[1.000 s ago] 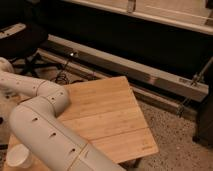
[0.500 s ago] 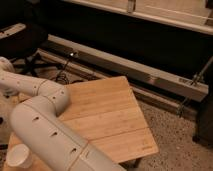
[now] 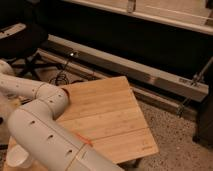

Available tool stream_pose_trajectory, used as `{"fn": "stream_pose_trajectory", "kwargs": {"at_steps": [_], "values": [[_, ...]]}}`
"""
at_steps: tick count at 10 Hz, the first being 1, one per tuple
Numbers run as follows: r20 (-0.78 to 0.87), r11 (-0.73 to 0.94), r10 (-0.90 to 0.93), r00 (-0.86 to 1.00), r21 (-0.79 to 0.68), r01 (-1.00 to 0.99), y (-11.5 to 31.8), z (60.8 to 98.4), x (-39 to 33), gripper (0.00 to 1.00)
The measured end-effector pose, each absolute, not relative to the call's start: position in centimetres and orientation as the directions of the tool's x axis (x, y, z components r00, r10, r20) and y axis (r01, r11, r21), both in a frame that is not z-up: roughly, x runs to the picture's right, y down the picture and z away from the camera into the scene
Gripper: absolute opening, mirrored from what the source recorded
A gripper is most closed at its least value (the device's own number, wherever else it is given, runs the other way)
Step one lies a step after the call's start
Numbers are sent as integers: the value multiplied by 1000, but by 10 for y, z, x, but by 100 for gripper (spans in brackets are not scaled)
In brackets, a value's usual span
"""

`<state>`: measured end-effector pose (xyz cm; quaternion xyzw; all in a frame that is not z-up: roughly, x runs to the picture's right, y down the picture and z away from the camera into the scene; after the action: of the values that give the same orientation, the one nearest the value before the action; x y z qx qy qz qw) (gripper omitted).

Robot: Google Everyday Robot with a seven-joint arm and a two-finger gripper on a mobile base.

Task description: Place the eraser in the ceramic cup

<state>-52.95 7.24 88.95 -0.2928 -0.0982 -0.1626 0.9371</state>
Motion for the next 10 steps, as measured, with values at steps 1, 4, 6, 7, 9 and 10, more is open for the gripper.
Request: {"fn": "stream_pose_trajectory", "kwargs": {"at_steps": [1, 4, 6, 7, 9, 10], "values": [[276, 778, -235, 932, -521, 350, 78, 898, -529, 80], [277, 786, -217, 936, -519, 336, 85, 911, -532, 78], [285, 788, -236, 929, -503, 354, 85, 916, -535, 58], [293, 785, -251, 923, -496, 371, 86, 915, -537, 48], [307, 776, -280, 910, -487, 402, 89, 912, -542, 28], [311, 770, -292, 904, -484, 415, 90, 910, -544, 18]]}}
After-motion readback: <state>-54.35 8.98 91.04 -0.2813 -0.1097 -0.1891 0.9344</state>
